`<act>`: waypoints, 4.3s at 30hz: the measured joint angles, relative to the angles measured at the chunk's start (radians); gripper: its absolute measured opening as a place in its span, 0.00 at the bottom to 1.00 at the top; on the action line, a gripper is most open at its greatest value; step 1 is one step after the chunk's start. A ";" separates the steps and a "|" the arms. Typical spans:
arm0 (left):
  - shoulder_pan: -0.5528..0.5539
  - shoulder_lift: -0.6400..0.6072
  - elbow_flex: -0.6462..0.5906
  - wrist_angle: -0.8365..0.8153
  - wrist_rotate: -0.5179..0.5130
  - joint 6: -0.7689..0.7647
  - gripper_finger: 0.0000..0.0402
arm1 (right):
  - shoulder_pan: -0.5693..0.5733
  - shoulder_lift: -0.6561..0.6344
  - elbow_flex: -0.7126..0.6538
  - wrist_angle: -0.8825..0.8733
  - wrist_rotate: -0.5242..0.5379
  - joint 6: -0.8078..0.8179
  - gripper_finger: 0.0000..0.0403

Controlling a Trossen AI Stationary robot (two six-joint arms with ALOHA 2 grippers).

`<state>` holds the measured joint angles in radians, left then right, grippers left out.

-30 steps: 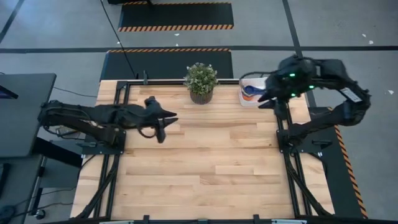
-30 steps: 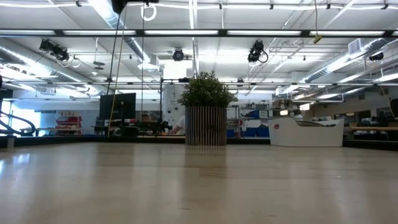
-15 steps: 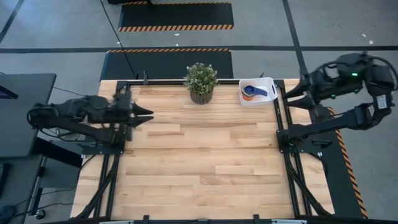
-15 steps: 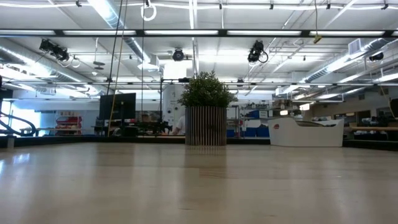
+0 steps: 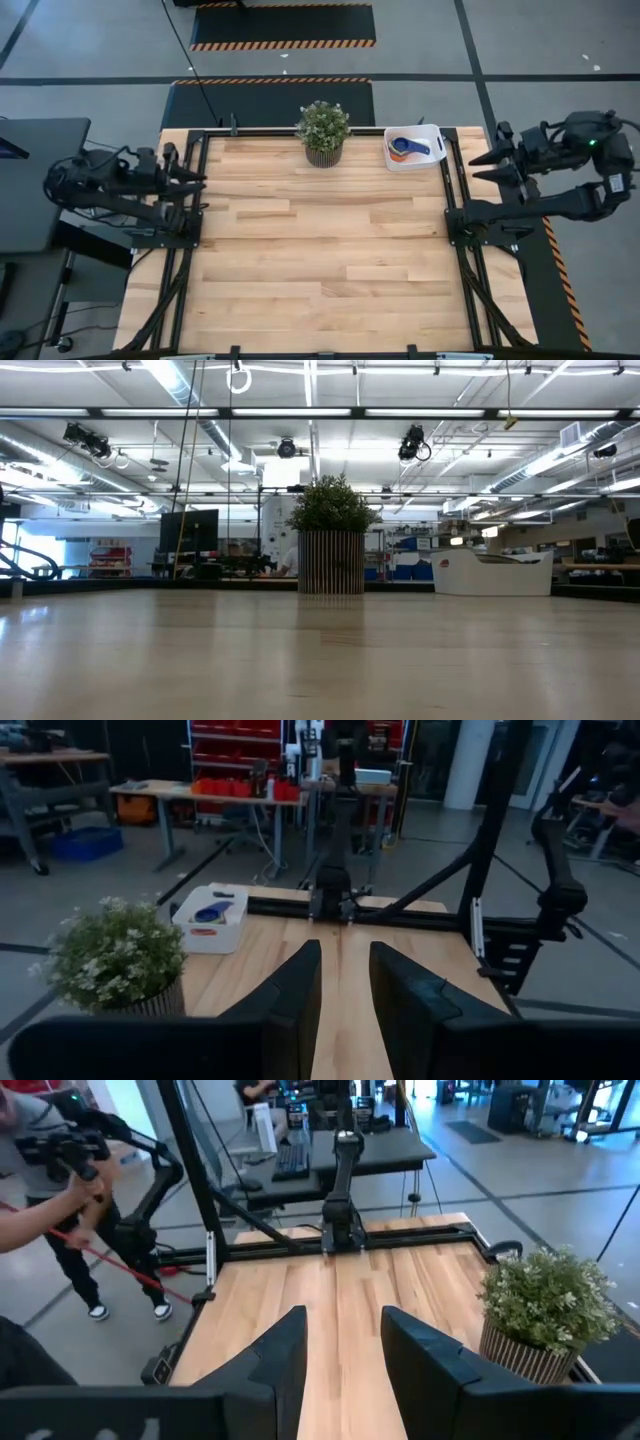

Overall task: Nest measuring cups in basket
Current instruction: Return to Home Position

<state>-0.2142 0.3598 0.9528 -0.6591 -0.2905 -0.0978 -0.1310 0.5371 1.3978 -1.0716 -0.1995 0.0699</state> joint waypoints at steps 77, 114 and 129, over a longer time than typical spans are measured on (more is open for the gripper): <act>0.000 -0.354 -0.893 0.569 -0.060 0.163 0.24 | 0.000 -0.141 -1.142 0.987 0.203 -0.073 0.34; 0.001 -0.354 -0.896 0.565 -0.011 0.149 0.24 | -0.003 -0.289 -1.391 1.168 0.233 -0.013 0.34; 0.001 -0.354 -0.901 0.639 -0.011 0.109 0.24 | -0.003 -0.289 -1.391 1.168 0.233 -0.020 0.34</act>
<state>-0.2134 0.0062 0.0517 -0.0203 -0.3019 0.0109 -0.1339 0.2485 0.0071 0.0963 0.0334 0.0494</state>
